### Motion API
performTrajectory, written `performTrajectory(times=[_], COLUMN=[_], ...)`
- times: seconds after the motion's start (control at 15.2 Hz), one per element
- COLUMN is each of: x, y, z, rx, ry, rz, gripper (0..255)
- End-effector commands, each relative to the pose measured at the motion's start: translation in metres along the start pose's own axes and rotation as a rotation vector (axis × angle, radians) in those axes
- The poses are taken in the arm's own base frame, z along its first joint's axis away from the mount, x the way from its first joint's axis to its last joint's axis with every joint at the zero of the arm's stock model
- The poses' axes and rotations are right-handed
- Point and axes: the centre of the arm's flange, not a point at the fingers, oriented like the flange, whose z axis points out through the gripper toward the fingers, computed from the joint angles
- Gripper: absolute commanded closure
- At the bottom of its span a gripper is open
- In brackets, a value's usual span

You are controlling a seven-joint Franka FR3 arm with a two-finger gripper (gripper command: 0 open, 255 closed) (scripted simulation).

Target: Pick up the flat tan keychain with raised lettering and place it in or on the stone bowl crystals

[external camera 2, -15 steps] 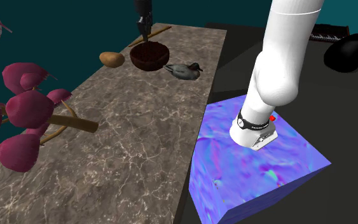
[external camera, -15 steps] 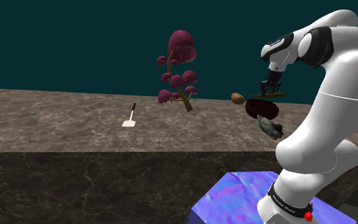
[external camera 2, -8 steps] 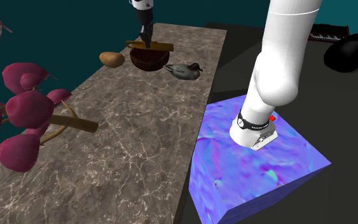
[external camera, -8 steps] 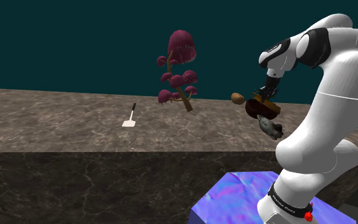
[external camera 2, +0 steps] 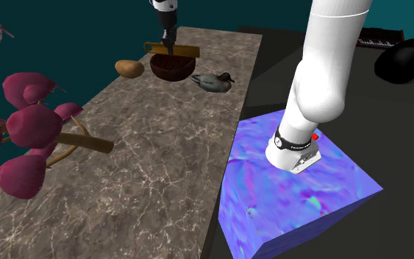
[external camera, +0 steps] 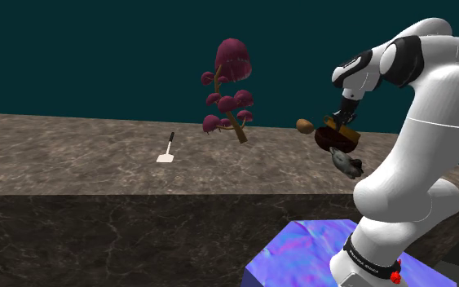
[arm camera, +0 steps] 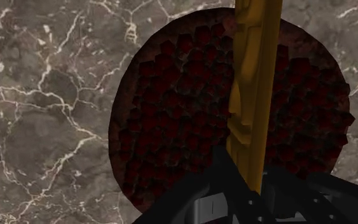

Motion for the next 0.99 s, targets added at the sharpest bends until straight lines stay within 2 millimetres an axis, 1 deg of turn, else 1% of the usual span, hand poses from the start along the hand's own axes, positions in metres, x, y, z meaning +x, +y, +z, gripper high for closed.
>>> performTrajectory(times=[0.0, 0.33, 0.53, 0.59, 0.92], x=[-0.001, 0.0, 0.0, 0.0, 0.0], y=[-0.002, -0.001, -0.001, -0.001, -0.001], z=[0.008, 0.007, -0.033, -0.043, -0.043], rx=[0.006, 0.006, 0.006, 0.006, 0.006], ry=[-0.015, -0.015, -0.015, -0.015, -0.015], rz=[-0.002, -0.002, -0.002, -0.002, -0.002], gripper=[0, 0, 0, 0, 0])
